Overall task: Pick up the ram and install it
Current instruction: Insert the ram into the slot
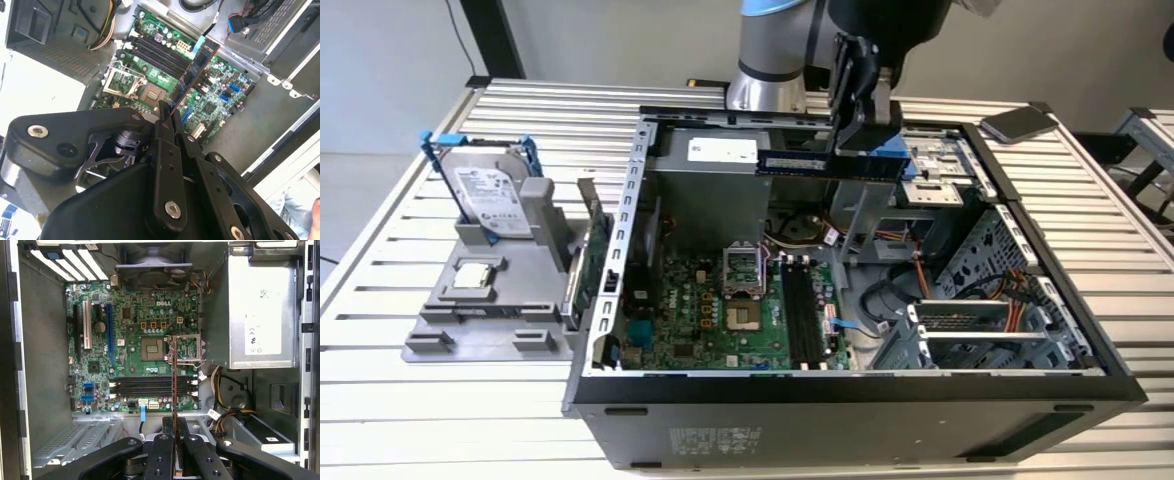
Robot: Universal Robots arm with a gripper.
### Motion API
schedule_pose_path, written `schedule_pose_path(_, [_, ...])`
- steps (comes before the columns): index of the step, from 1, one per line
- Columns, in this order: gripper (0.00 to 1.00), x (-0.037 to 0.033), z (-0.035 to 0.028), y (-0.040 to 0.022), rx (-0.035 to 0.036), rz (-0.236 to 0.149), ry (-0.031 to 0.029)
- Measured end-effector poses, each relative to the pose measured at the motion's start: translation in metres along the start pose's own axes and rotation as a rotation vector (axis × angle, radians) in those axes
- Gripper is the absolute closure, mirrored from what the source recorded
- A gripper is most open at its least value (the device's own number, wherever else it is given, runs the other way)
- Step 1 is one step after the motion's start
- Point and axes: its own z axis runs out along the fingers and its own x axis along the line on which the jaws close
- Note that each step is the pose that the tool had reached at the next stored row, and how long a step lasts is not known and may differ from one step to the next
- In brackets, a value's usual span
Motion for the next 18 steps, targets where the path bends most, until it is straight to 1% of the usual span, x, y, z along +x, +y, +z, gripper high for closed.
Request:
schedule_pose_path(6, [1.00,0.0001,0.0000,0.0001,0.0001,0.004,0.0000])
schedule_pose_path(8, [1.00,0.0001,0.0000,0.0001,0.0002,0.032,-0.0003])
schedule_pose_path(18, [1.00,0.0001,0.0000,0.0001,0.0011,0.201,-0.0020])
